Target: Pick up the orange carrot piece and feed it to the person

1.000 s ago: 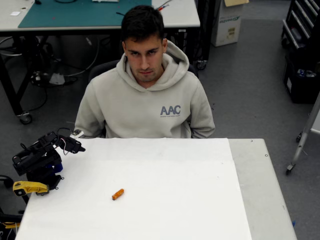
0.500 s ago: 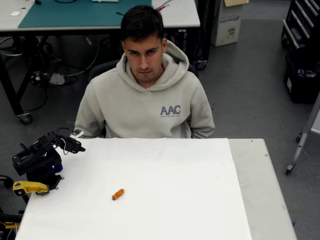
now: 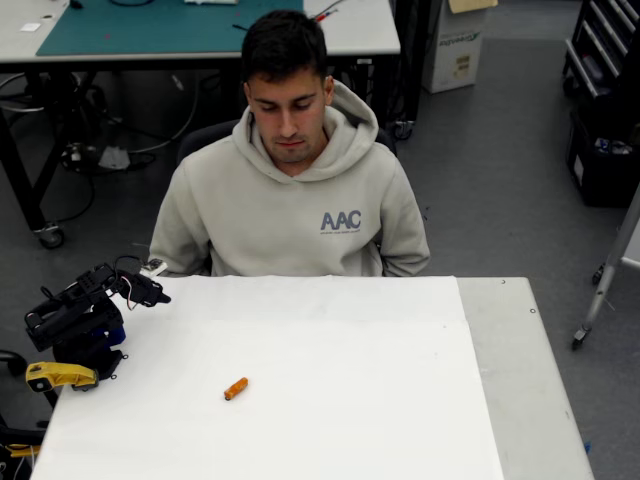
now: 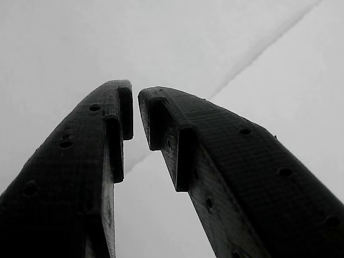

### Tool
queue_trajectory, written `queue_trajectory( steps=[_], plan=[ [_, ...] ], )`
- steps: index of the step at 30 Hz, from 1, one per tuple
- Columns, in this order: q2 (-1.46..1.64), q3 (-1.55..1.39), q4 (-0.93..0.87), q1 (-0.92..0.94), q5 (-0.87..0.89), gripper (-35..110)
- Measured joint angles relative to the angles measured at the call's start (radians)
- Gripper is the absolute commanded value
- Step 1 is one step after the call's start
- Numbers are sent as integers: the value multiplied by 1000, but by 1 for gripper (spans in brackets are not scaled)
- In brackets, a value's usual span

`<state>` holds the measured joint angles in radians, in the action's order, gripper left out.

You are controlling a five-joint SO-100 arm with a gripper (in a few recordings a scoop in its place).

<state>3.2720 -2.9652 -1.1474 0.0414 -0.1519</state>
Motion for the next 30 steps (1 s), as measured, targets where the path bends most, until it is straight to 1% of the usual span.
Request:
queue_trajectory(
  steps=[17, 25, 30],
  plan=[
    [0, 0, 0, 0, 0, -3],
    [-12, 28, 0, 0, -91, -3],
    [-135, 129, 0, 14, -106, -3]
  ],
)
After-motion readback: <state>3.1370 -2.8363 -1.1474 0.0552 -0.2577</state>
